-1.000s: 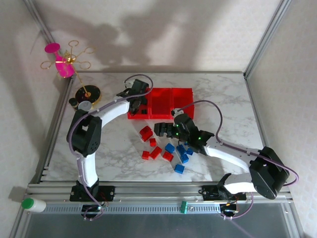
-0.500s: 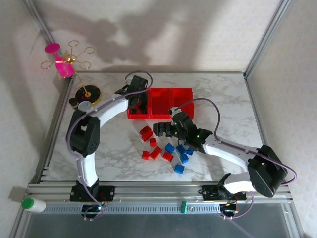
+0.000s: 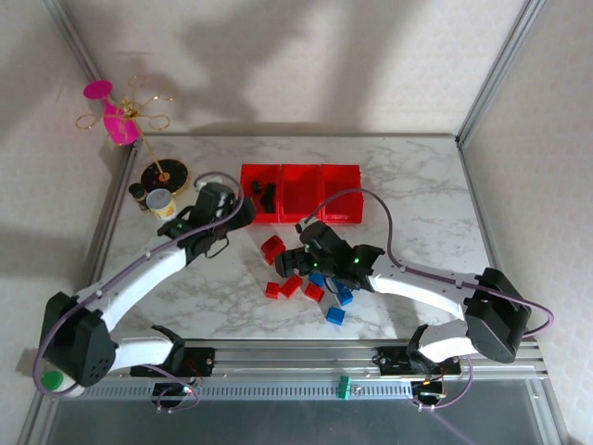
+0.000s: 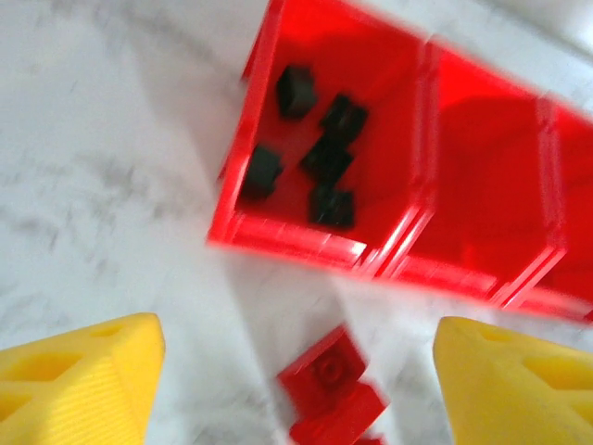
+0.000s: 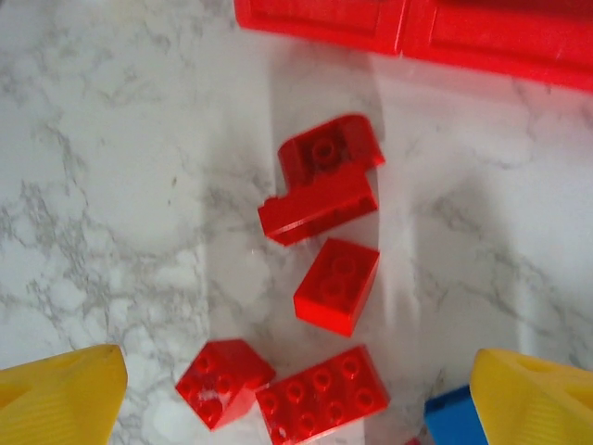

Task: Sort the legos into containers by color
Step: Pick up the lego from the bottom-center of the table.

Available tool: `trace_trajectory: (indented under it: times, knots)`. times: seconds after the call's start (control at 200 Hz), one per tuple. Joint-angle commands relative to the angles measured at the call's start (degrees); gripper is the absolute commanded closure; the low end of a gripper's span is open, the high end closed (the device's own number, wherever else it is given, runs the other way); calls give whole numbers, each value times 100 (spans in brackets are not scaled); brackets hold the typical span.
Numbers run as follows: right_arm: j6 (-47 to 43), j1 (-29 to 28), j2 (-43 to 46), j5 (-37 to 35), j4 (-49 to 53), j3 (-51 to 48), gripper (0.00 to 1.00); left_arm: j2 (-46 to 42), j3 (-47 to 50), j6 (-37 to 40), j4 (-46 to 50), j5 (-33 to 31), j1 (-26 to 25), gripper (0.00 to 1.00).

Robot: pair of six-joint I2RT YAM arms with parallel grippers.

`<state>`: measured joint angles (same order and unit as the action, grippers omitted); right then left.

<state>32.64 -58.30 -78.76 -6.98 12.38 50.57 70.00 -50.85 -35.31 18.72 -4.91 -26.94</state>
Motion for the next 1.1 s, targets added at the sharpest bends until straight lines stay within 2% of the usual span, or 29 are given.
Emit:
trace_trajectory:
  times: [0.0,0.18,0.295,0.456,0.566,0.896,1.096]
  knots:
    - [597,-305,-49,-268,420,-19,7,-657,415,-173,311,198,-39,16]
    - [1505,-1030,-448,-880,701,201,11,-1585,897,-271,645,229,-53,1]
    - [1865,-1337,-820,-1134,633,333,15,-1980,1064,-335,867,206,-43,0]
    - [2056,-1562,-1306,-1246,386,547,15,-2328,1006,-328,1238,24,-40,0]
    - [2127,-1587,-1635,-1227,327,728,22,-2526,917,-326,1388,-125,-39,1]
    - [2451,-1694,-2217,-1373,620,1268,27,-2653,877,-398,1450,-333,-33,0]
    - [2606,-1734,-2652,-1467,969,1706,35,-2697,875,-365,1441,-346,-39,0]
